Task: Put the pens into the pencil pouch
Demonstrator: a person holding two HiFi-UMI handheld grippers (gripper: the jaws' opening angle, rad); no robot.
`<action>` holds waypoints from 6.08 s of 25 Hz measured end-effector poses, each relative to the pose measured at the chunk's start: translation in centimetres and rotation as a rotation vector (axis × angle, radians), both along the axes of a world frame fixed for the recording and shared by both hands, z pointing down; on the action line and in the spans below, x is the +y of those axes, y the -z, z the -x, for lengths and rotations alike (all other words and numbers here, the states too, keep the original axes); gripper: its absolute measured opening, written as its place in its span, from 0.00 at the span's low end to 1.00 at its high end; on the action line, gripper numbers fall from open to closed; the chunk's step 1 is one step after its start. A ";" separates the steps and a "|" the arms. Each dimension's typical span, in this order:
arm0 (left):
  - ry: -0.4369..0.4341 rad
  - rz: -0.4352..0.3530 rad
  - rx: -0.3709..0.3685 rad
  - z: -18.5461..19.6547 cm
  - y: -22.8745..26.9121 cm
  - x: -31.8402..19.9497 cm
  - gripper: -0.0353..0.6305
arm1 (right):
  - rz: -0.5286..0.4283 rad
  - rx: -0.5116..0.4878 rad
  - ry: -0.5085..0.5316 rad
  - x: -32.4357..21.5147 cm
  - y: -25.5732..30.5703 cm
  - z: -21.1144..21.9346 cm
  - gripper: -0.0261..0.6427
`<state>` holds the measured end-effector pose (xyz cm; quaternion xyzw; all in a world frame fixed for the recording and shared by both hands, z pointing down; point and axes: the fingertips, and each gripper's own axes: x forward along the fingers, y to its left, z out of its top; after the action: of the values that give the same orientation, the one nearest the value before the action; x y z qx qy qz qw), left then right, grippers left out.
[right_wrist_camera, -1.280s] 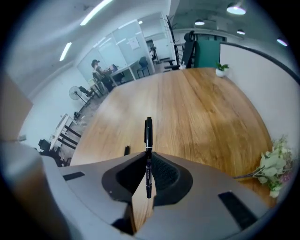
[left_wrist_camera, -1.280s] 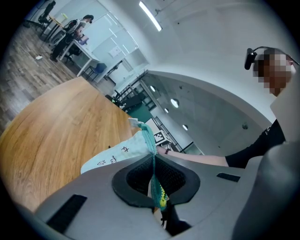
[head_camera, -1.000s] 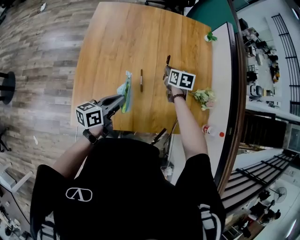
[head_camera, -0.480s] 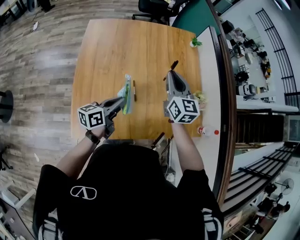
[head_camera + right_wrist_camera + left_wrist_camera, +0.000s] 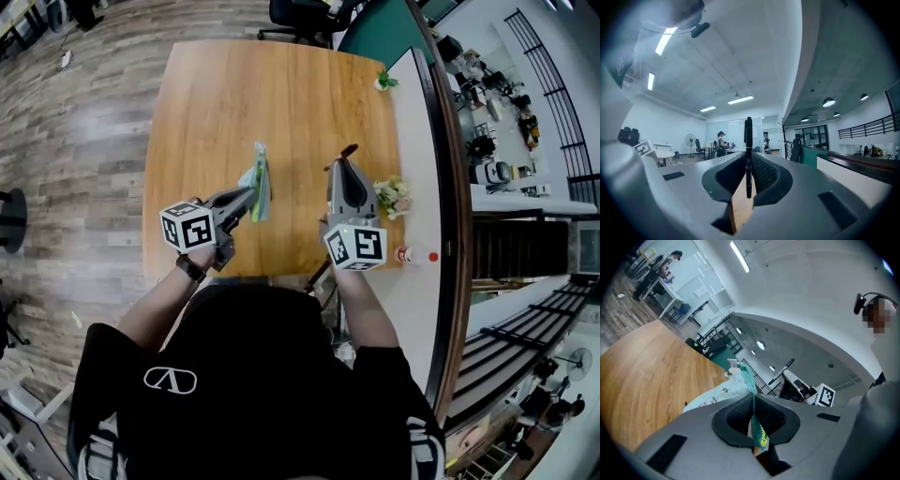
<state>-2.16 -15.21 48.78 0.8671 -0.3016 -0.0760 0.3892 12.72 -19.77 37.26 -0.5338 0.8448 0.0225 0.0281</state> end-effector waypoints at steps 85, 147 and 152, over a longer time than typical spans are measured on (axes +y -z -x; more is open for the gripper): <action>0.139 0.130 0.048 6.1 -6.0 3.0 0.08 | 1.370 0.568 0.134 -10.0 -45.5 9.3 0.10; -0.026 -0.072 0.085 -1.0 5.2 -1.0 0.08 | 0.066 -0.180 0.195 0.8 3.3 12.0 0.10; -0.023 -0.076 0.088 -0.8 5.3 -1.0 0.08 | 0.129 -0.162 0.211 0.8 1.0 12.3 0.10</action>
<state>-1.36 -16.19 43.45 0.8804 -0.2711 -0.1212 0.3697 0.46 -18.92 36.22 -0.4430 0.8908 -0.0781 0.0639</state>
